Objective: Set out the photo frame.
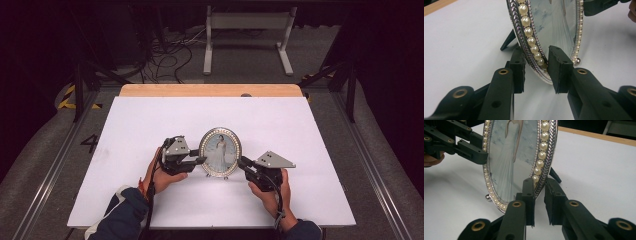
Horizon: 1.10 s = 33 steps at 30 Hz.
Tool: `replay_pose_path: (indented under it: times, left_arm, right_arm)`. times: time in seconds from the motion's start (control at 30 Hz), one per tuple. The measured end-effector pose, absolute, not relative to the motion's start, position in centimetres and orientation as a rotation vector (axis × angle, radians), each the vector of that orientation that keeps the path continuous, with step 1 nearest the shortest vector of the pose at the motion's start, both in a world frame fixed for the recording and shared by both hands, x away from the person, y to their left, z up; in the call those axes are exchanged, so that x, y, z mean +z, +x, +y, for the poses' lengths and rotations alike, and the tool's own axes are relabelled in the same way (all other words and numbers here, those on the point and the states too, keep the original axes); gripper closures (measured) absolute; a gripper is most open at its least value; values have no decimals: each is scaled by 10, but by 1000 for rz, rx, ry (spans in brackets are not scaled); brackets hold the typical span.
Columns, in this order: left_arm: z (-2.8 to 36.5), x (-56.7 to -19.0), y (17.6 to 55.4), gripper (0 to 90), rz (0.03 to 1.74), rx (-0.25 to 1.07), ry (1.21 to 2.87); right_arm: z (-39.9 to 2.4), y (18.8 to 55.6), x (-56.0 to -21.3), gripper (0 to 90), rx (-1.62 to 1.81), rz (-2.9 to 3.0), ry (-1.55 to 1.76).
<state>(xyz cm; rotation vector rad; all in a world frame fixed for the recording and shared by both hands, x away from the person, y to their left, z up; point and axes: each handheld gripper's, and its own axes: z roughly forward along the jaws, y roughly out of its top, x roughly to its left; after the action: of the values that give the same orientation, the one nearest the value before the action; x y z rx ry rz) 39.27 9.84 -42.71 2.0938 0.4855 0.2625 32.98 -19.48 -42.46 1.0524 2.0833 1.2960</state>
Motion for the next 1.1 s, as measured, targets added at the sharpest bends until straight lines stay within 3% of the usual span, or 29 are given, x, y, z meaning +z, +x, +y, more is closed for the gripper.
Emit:
replay_pose_path:
  times: [1.1]
  left_arm:
    - [93,-430,387,654,478,295,2113]
  right_arm:
    - [-192,334,-422,764,1208,2091,978]
